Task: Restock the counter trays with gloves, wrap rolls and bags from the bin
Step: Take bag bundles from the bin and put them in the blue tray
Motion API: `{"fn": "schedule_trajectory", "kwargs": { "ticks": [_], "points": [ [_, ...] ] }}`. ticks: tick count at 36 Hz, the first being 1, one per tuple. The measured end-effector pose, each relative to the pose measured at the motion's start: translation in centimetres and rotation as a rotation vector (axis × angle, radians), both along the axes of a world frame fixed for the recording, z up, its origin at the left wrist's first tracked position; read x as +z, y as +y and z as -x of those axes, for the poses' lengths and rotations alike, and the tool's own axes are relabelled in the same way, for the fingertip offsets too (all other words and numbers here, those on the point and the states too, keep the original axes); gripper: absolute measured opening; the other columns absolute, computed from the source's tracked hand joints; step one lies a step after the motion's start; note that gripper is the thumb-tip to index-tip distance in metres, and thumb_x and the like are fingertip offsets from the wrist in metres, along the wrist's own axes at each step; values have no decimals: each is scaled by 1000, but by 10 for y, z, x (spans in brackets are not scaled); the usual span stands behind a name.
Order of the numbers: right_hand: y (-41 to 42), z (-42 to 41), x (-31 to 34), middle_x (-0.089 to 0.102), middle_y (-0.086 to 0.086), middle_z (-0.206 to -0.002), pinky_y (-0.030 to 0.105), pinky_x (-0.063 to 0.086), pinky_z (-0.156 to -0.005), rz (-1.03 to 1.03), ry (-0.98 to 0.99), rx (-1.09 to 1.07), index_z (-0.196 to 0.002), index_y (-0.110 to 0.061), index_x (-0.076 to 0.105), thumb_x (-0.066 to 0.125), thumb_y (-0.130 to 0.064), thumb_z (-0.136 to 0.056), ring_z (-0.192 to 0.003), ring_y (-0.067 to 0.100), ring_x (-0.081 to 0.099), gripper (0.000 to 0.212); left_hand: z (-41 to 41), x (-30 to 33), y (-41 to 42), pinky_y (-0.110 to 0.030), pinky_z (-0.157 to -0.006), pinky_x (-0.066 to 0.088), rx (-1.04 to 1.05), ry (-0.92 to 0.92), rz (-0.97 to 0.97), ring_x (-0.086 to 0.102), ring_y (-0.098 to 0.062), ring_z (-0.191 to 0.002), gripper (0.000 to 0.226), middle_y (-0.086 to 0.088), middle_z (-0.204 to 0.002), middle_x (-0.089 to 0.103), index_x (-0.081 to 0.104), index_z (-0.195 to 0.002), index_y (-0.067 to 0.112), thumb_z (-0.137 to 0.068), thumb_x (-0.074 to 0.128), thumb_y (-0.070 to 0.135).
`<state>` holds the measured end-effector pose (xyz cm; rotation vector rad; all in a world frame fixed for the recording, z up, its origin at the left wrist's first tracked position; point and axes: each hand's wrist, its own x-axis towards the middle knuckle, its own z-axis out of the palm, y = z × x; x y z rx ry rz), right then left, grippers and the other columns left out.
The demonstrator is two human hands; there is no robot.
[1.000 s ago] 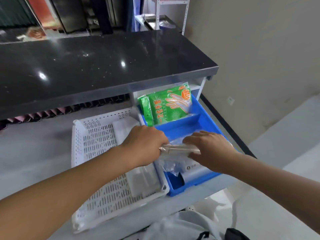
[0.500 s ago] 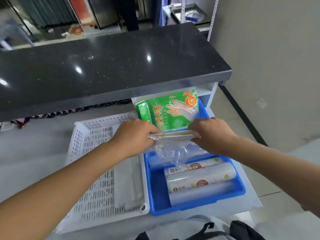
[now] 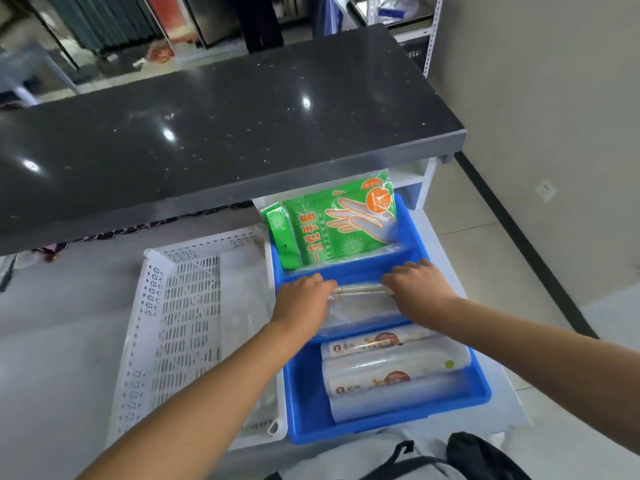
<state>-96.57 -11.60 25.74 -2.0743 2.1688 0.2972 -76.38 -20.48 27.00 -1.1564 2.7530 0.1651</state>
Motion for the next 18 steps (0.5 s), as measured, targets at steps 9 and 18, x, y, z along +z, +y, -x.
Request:
{"fn": "schedule_trajectory", "kwargs": {
  "ticks": [9, 18],
  "points": [
    [-28, 13, 20, 65, 5, -120, 29, 42, -72, -120, -218, -73, -129, -28, 56, 50, -11, -89, -104, 28, 64, 44, 5, 20, -37, -37, -83, 53, -9, 4, -328, 62, -32, -107, 35, -7, -118, 69, 66, -124, 24, -90, 57, 18],
    [18, -26, -7, 23, -2, -163, 52, 16, -118, 126, -351, -221, -151, -26, 32, 46, -43, -98, -151, 22, 16, 58, -26, 0, 6, -36, -115, 30, 47, 315, -206, 35, -27, -142, 50, -5, -155, 40, 45, -145, 16, -97, 53, 27]
  ]
}}
